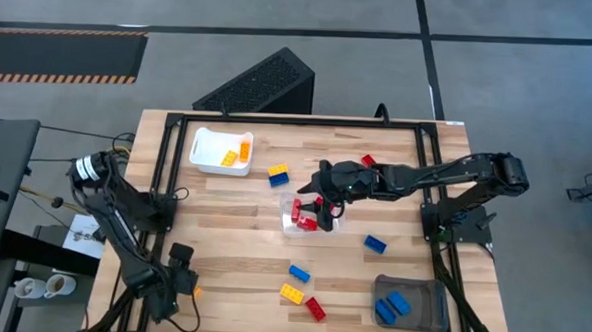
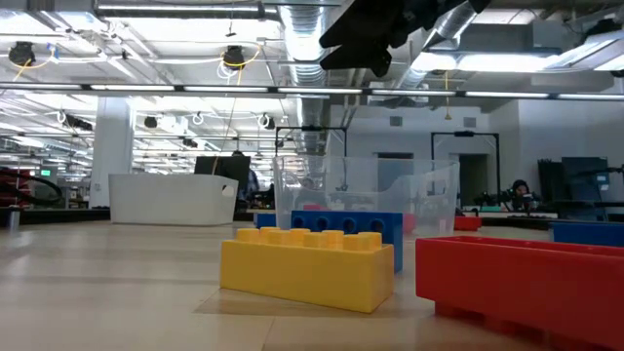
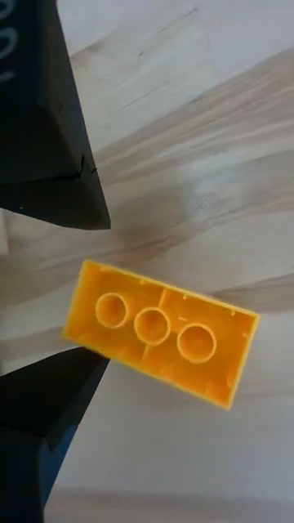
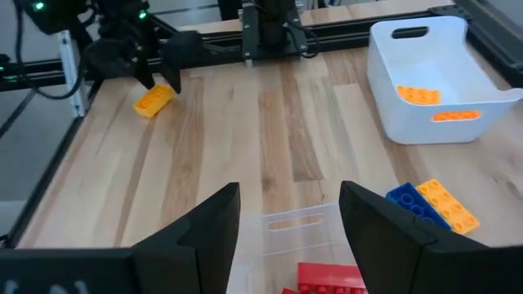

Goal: Sort & place blocks by color
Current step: Put the yellow game piece into the white bin

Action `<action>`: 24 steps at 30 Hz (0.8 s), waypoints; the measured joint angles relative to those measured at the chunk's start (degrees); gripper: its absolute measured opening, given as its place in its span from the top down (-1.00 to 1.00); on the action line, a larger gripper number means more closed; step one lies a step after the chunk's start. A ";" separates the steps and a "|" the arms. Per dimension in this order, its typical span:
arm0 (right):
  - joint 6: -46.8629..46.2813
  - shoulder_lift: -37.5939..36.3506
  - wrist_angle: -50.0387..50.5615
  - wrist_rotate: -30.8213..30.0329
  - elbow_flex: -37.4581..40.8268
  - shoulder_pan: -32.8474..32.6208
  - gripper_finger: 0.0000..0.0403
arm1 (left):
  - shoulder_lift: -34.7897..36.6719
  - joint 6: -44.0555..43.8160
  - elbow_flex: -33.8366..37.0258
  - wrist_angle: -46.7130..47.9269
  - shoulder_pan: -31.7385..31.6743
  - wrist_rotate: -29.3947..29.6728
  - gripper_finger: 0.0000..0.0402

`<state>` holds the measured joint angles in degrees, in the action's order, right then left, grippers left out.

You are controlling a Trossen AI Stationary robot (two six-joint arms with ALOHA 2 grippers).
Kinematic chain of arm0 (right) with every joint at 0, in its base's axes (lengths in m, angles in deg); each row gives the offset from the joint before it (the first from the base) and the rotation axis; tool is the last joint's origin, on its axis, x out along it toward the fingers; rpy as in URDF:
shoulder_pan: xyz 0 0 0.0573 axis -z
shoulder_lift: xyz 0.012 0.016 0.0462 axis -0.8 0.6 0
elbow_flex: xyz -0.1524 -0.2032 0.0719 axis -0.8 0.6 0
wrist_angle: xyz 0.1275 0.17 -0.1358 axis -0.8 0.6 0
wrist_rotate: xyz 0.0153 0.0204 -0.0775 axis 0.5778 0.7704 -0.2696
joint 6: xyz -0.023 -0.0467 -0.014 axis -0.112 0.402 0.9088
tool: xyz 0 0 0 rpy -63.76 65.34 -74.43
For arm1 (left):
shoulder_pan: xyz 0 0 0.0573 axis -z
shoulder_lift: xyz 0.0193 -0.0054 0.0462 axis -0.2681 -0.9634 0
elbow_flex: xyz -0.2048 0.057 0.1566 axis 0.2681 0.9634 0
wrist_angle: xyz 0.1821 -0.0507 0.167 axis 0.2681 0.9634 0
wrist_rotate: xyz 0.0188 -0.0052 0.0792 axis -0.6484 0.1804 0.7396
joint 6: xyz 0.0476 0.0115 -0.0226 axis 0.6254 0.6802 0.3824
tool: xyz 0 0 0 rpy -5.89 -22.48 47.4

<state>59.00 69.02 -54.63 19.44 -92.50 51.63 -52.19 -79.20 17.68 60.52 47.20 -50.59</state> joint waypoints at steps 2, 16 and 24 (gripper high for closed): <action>0.00 0.00 0.00 -0.52 0.00 0.00 -0.14 | -1.54 1.98 0.04 -0.86 -0.46 -0.92 -0.13; 1.25 0.00 0.32 -0.37 0.00 0.02 -0.14 | -2.62 9.69 3.00 -5.71 -6.16 -6.40 0.27; 1.53 0.04 0.73 -0.29 0.74 0.33 -0.14 | 7.36 12.42 6.77 -6.93 -15.09 0.98 0.47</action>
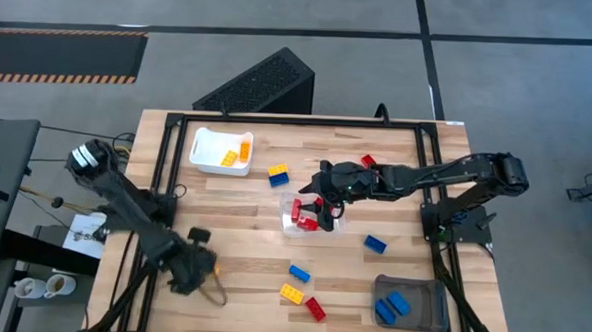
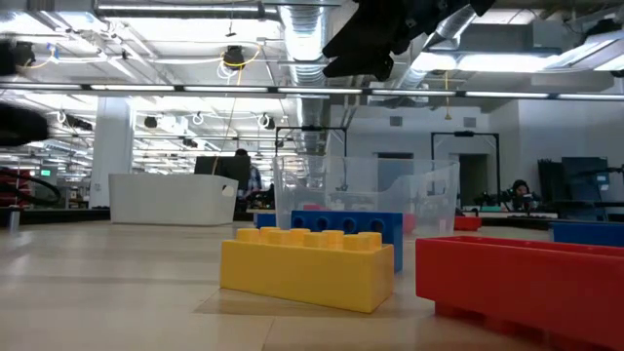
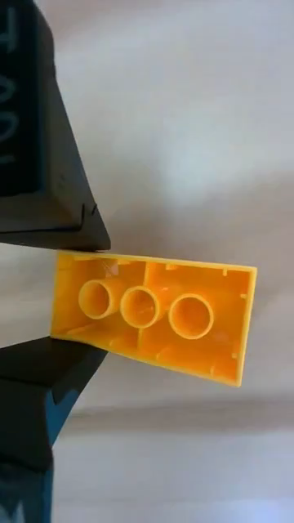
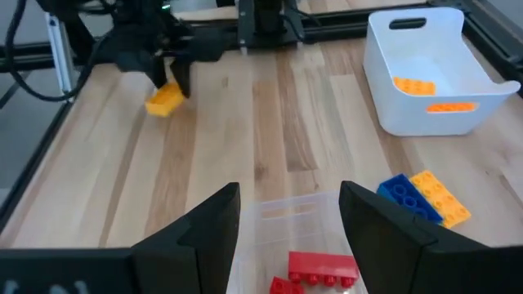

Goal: Sort & place blocks by color
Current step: Put the yellow game piece into the white bin

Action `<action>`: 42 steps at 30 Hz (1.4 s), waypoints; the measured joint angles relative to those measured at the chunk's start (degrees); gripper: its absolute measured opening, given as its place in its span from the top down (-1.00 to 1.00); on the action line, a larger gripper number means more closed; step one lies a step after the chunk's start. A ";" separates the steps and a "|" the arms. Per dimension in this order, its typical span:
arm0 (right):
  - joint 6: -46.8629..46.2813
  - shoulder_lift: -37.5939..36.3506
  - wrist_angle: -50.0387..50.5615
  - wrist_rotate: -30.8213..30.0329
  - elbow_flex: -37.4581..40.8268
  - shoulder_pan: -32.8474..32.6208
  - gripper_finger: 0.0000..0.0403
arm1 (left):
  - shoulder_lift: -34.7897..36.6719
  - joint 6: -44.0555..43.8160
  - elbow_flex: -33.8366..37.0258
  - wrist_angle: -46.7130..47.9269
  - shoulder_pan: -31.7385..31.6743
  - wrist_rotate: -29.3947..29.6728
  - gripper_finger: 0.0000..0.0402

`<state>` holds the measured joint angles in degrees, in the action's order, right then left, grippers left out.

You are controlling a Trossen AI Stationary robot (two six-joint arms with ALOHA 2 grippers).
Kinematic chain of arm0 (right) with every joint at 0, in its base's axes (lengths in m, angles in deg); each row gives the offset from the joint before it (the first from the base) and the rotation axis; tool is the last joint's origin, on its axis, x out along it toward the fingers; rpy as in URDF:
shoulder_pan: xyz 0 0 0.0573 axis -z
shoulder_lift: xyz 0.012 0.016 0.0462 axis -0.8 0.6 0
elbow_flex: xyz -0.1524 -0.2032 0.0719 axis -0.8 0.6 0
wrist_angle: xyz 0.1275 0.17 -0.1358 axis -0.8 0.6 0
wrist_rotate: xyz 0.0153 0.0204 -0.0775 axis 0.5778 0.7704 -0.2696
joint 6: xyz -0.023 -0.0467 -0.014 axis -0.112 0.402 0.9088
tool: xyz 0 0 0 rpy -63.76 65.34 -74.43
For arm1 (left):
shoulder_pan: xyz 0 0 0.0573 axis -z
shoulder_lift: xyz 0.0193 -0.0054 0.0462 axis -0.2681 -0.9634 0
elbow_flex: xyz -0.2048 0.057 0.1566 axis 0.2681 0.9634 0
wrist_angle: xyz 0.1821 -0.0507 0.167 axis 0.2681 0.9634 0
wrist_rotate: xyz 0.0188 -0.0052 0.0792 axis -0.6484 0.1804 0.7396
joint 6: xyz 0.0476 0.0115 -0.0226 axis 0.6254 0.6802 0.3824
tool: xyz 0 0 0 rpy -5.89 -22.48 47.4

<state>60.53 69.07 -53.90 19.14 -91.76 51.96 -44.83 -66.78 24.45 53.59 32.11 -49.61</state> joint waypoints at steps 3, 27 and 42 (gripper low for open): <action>0.00 0.00 -0.01 0.03 -0.02 0.20 -0.14 | 6.64 -0.21 1.99 1.05 -3.45 5.33 0.47; 0.48 0.00 -1.48 -0.03 -0.09 0.95 -0.14 | 31.57 11.89 7.17 -9.37 -71.89 6.41 0.47; 1.53 -0.02 -0.44 -0.03 -0.09 0.94 -0.14 | 15.57 20.36 7.20 -16.65 -85.88 -2.28 0.08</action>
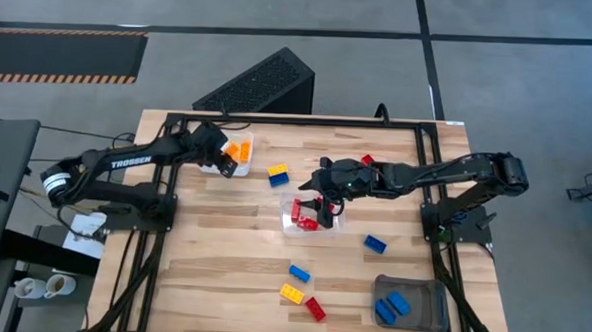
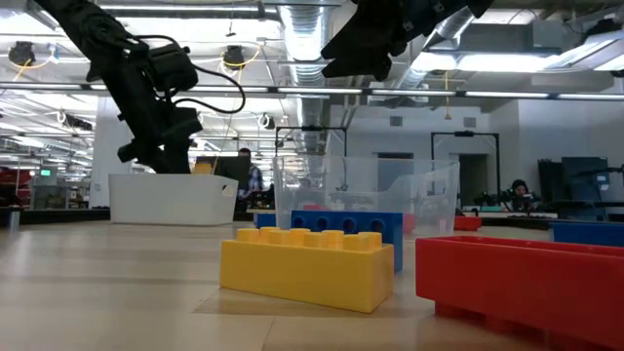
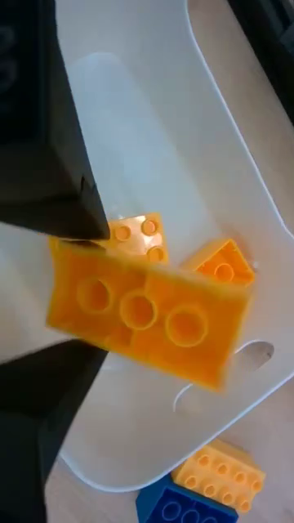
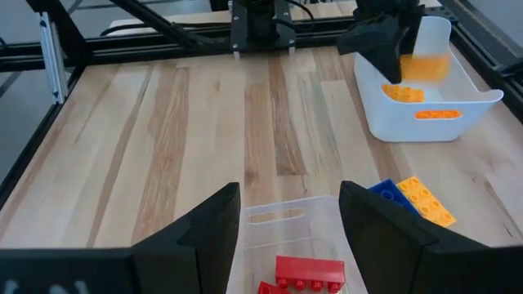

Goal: Sort & place blocks by color
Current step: Put the yellow game piece into the white bin, then put the blue game piece into the black bin

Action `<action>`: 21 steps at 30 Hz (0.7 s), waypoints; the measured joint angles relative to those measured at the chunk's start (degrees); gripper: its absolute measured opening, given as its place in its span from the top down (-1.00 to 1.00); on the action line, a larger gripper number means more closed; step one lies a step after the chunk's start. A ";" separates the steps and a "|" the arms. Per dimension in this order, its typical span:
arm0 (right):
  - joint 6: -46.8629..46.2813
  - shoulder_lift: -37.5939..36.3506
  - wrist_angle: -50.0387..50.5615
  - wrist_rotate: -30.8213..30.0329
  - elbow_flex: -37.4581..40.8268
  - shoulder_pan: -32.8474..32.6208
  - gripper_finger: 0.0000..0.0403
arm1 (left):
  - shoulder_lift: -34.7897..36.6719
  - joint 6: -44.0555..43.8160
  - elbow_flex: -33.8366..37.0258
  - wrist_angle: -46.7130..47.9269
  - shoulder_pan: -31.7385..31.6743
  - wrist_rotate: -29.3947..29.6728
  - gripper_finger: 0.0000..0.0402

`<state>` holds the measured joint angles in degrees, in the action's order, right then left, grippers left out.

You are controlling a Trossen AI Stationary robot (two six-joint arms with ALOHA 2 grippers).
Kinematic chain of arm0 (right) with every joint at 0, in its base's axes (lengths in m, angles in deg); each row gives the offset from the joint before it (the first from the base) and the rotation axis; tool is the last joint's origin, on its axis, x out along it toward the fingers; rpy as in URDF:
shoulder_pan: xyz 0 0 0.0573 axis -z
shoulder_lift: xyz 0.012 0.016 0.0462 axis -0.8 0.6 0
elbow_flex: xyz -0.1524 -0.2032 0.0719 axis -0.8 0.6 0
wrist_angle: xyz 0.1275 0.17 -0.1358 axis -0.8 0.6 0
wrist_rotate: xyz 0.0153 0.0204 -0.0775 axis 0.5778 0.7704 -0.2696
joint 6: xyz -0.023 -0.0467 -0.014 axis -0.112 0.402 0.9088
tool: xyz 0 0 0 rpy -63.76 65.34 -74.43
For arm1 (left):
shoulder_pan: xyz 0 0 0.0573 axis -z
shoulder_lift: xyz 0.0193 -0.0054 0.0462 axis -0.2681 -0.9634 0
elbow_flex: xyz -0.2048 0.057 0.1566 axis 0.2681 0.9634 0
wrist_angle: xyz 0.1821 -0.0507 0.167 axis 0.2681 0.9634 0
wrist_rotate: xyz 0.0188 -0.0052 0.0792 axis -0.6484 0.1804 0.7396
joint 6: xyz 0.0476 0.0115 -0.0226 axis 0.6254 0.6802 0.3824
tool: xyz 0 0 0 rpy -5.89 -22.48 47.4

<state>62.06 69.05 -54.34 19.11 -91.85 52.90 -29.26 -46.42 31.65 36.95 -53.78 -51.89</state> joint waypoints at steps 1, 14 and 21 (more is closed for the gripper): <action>0.08 0.01 -0.04 0.00 0.00 0.00 -0.14 | 0.00 0.00 0.00 0.03 -0.09 -0.04 -0.02; 0.40 0.00 -0.24 -0.04 0.00 0.46 -0.14 | 8.18 1.30 -7.02 -2.78 2.64 -3.15 -0.38; -0.02 0.00 -1.02 -0.05 0.00 0.48 -0.14 | 16.83 1.09 -2.75 -21.02 13.98 -2.57 -0.20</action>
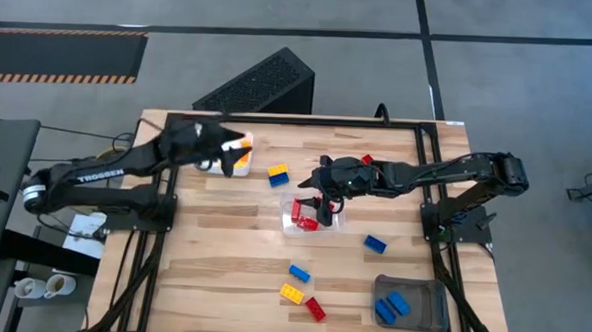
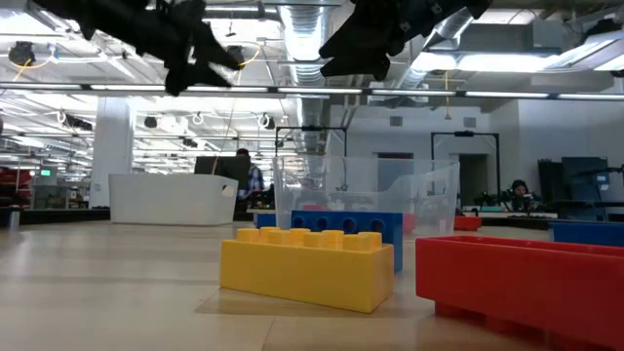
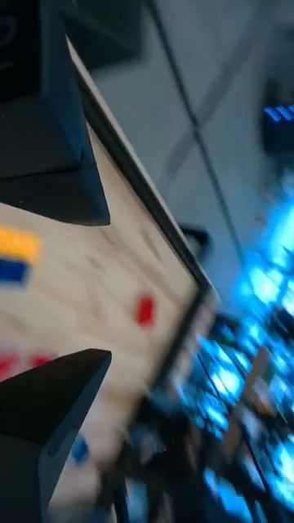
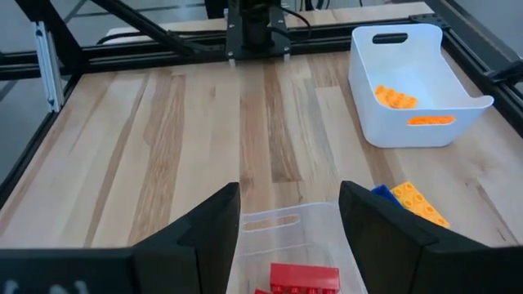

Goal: Sort & place blocks by color
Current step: Put the blue game piece into the black bin

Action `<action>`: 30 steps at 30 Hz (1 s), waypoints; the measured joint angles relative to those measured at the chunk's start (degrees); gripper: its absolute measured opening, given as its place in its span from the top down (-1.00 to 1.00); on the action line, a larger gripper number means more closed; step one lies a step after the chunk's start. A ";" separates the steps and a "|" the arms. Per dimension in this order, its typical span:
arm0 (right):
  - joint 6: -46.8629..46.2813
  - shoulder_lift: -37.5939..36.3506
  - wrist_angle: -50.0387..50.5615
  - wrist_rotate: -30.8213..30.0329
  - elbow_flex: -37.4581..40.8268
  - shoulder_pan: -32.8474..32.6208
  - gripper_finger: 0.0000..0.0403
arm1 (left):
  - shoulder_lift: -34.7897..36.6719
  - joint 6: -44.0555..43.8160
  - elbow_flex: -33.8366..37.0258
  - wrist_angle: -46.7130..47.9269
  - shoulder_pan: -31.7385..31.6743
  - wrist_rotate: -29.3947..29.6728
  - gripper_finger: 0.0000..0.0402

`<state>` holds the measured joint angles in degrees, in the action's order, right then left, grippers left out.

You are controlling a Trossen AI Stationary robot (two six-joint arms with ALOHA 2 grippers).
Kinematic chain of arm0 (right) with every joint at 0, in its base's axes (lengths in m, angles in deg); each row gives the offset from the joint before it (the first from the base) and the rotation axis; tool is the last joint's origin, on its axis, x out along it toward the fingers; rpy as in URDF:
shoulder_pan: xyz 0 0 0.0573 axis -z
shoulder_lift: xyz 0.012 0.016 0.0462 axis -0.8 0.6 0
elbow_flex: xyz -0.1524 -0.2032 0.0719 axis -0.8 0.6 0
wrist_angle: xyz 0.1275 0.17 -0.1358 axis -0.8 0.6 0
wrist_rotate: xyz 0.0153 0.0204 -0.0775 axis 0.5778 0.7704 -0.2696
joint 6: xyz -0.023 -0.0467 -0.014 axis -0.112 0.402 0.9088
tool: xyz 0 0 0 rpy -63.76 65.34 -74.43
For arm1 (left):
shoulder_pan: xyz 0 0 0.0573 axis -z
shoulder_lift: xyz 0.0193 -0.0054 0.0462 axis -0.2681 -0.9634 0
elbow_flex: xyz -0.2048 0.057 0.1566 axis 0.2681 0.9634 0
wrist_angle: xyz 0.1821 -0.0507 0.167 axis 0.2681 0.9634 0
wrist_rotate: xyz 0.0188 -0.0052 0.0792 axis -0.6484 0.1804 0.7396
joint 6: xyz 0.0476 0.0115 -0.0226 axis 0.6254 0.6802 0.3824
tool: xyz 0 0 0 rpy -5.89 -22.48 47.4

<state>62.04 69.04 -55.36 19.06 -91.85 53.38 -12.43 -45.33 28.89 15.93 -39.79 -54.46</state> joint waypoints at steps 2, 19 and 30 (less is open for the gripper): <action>-0.02 0.00 -0.05 0.00 0.00 0.00 -0.14 | 0.85 -0.34 2.70 -5.71 3.85 0.93 -0.16; -1.55 0.00 -2.31 -2.93 0.00 1.66 -0.14 | 0.94 3.03 14.93 -32.73 23.96 10.06 0.02; -6.32 0.00 -5.06 -3.10 0.00 5.58 -0.14 | 2.13 9.62 14.97 -30.55 30.63 10.28 0.02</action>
<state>55.72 69.04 -60.42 15.96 -91.85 58.96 -10.30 -35.70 43.87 -14.62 -9.17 -44.18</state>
